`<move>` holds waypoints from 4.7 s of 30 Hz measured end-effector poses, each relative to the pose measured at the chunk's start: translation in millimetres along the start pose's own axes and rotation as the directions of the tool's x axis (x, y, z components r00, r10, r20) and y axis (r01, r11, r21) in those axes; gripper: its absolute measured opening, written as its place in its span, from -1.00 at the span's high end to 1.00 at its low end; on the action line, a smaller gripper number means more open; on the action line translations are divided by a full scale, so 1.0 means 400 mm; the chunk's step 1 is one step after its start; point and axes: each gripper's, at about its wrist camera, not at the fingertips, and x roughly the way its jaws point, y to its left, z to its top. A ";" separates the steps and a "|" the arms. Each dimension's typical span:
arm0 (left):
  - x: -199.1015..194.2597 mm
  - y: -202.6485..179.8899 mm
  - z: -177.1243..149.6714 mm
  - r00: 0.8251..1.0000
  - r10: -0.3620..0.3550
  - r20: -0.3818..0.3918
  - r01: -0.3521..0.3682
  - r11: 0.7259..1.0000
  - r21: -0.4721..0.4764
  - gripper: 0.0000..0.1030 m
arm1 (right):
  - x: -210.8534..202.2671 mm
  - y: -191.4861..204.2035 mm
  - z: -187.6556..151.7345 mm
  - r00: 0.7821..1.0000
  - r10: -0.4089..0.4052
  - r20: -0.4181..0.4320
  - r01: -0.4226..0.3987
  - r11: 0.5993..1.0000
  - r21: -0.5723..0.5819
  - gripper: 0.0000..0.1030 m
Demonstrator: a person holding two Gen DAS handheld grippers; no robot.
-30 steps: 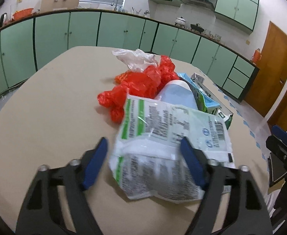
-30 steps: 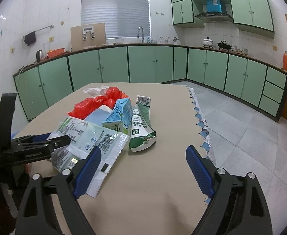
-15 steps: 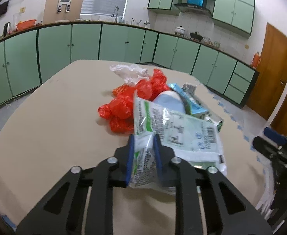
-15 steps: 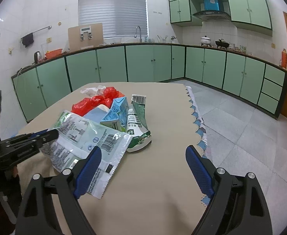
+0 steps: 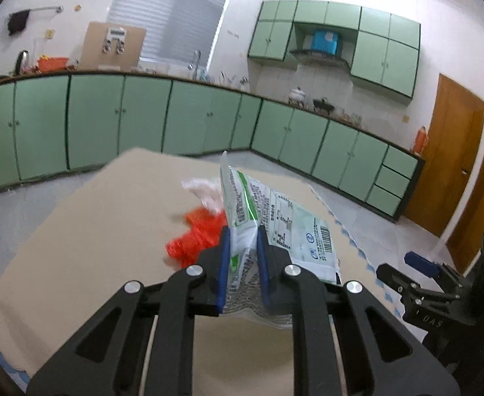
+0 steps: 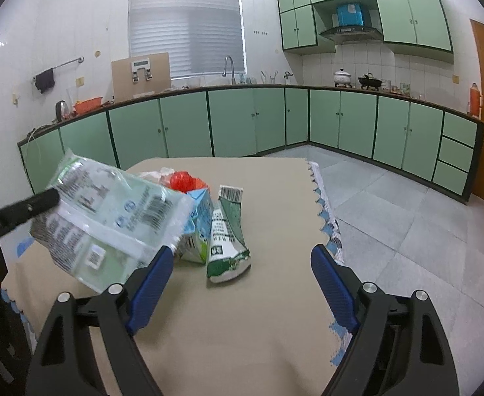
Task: Collect trash
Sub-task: 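Grasp the white-green plastic bag with the left tool and lift it, then grasp the green-white tube pouch with the right tool while the left tool holds the bag, then carry both items to the black bin and open both tools to drop them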
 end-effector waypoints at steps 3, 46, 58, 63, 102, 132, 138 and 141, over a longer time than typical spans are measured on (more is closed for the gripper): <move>0.005 0.005 0.007 0.999 0.036 0.025 -0.036 0.999 0.006 0.73 | 0.022 0.006 0.005 1.000 0.000 0.002 0.000 1.000 0.003 -0.61; 0.089 0.004 -0.030 0.988 0.156 -0.019 -0.155 0.987 0.033 0.72 | 0.165 0.022 -0.006 0.974 -0.007 -0.225 0.006 1.000 -0.005 0.09; 0.095 0.011 -0.053 0.986 0.163 -0.042 -0.161 0.986 0.051 0.72 | 0.175 0.012 -0.066 0.961 -0.022 -0.275 0.023 1.000 -0.001 -0.35; 0.096 0.019 -0.054 0.986 0.162 -0.048 -0.159 0.986 0.050 0.72 | 0.241 0.013 -0.064 0.944 -0.027 -0.330 0.024 1.000 -0.014 -0.05; 0.015 -0.433 -0.036 0.988 -0.155 0.014 0.147 0.961 0.236 0.71 | -0.266 -0.238 0.034 0.981 -0.190 -0.036 0.192 0.977 0.088 0.11; 0.331 -0.794 -0.273 0.928 -0.195 -0.316 0.312 0.870 0.380 0.47 | -0.170 -0.580 -0.226 0.899 -0.318 -0.301 0.394 0.887 0.240 0.10; 0.347 -0.785 -0.270 0.926 -0.186 -0.328 0.306 0.879 0.365 0.30 | -0.099 -0.610 -0.256 0.882 -0.300 -0.363 0.398 0.888 0.231 -0.15; 0.338 -0.774 -0.252 0.932 -0.185 -0.312 0.293 0.891 0.347 0.21 | -0.096 -0.615 -0.269 0.877 -0.297 -0.377 0.400 0.886 0.233 -0.17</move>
